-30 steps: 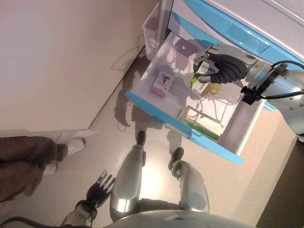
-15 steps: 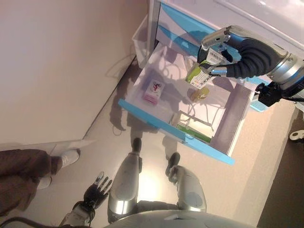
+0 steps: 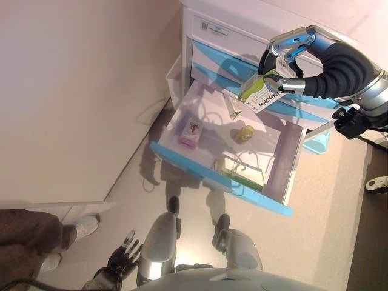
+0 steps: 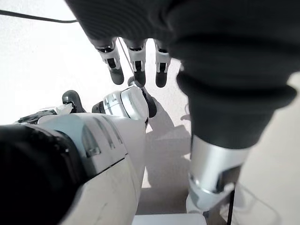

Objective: Open the drawer and pick up the medicine

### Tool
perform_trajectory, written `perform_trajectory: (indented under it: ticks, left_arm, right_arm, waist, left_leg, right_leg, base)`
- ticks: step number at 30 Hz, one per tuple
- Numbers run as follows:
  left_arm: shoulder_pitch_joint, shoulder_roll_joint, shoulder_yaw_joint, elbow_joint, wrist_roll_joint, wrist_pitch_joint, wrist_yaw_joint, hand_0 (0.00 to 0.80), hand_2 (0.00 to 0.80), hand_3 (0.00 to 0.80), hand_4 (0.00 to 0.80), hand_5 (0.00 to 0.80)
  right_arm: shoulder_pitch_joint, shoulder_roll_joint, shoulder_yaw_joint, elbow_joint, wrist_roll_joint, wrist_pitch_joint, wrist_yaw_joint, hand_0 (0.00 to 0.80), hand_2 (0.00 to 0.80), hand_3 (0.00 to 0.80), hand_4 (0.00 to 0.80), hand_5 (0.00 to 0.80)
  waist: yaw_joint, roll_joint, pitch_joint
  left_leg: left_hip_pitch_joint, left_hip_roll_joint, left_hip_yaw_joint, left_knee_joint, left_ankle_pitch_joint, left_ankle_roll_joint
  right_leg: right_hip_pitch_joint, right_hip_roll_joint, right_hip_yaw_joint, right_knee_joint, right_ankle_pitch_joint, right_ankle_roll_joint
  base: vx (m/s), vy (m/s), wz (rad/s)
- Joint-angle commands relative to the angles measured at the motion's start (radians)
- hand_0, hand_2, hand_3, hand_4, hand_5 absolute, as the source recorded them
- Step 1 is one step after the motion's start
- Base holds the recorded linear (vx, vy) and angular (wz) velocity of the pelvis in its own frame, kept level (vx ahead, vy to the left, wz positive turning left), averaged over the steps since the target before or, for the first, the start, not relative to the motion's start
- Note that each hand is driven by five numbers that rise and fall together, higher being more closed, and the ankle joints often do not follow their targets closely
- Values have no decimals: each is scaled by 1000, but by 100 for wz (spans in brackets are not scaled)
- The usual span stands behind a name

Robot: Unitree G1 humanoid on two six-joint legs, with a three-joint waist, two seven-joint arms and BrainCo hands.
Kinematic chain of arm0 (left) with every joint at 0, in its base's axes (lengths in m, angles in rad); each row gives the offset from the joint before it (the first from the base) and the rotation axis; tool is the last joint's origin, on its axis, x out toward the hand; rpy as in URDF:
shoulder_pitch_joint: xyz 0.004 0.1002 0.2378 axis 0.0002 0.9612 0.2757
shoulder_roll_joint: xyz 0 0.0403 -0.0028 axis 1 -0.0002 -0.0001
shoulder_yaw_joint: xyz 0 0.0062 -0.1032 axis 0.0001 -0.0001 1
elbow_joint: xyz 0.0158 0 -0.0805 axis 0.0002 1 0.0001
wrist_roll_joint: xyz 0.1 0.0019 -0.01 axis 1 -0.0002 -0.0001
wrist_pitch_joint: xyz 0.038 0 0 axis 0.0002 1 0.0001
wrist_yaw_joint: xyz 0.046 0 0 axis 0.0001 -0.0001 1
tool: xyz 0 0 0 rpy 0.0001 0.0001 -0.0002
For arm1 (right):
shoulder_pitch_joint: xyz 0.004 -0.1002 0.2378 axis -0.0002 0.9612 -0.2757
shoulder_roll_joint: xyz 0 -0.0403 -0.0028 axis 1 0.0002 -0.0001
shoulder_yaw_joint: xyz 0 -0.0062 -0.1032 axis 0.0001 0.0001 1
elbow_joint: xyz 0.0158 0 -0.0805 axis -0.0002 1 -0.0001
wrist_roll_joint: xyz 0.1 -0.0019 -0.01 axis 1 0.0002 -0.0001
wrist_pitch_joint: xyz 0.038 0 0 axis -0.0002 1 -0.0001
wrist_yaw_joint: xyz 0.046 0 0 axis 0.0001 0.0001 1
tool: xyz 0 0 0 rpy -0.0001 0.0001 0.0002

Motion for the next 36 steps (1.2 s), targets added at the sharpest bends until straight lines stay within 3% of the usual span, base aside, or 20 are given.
perform_trajectory:
  ticks: [1, 7, 21, 36]
  left_arm:
    - [70, 16, -7, 11, 39, 17, 1, 0, 0, 0, 0, 0]
    - [74, 7, -6, 35, 59, 24, -3, 0, 0, 0, 0, 0]
    - [76, 11, -5, 65, 83, 40, 24, 0, 0, 0, 0, 0]
    - [66, 23, -17, 81, 84, 68, 44, 0, 0, 0, 0, 0]
  right_arm:
    - [-8, 12, -49, 29, 57, -49, -60, 800, 800, 800, 800, 800]
    - [-1, 31, -69, 66, 120, -33, -117, 800, 800, 800, 800, 800]
    - [-58, 102, -63, 338, 244, 15, -274, 800, 800, 800, 800, 800]
    - [-262, 47, 92, 751, 186, 160, -434, 800, 800, 800, 800, 800]
  waist:
    - [26, -1, -80]
    - [26, -2, -108]
    - [44, 2, -160]
    - [80, 6, -189]
  left_leg:
    - [114, 41, 14, -109, -18, -28]
    - [137, 43, 11, -128, -15, -31]
    - [172, 33, -8, -169, -3, -22]
    - [193, 16, -33, -179, 0, -14]
  right_leg:
    - [3, -26, -6, 35, 80, 39]
    - [21, -25, -9, 23, 84, 41]
    - [54, -35, -25, 7, 103, 52]
    - [80, -39, -38, 4, 92, 41]
  base:
    - [51, 8, -1]
    - [34, 5, 0]
    - [13, 11, 2]
    - [38, 26, 1]
